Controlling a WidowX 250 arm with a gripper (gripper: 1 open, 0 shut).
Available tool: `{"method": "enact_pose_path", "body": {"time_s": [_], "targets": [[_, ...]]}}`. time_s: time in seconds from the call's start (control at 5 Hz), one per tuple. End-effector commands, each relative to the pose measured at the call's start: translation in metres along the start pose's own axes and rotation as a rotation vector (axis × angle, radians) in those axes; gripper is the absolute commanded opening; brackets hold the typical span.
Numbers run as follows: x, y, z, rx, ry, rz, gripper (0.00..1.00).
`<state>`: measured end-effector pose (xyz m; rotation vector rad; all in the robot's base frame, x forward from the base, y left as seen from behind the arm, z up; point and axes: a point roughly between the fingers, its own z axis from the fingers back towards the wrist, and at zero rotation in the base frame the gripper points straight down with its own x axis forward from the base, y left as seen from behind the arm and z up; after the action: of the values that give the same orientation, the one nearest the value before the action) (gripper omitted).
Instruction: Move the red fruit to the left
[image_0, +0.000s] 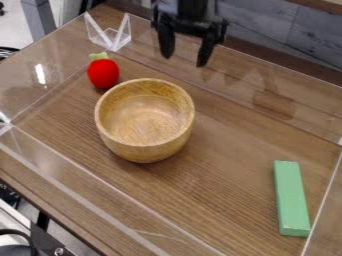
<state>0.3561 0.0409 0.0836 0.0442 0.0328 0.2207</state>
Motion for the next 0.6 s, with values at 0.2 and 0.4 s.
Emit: {"method": "enact_pose_path", "body": {"time_s": [0.2,0.4], "targets": [[-0.009,0.001,0.041,-0.036,-0.112,-0.003,1.00],[-0.011,0.010,0.057,-0.056,-0.121,-0.027,1.00]]}}
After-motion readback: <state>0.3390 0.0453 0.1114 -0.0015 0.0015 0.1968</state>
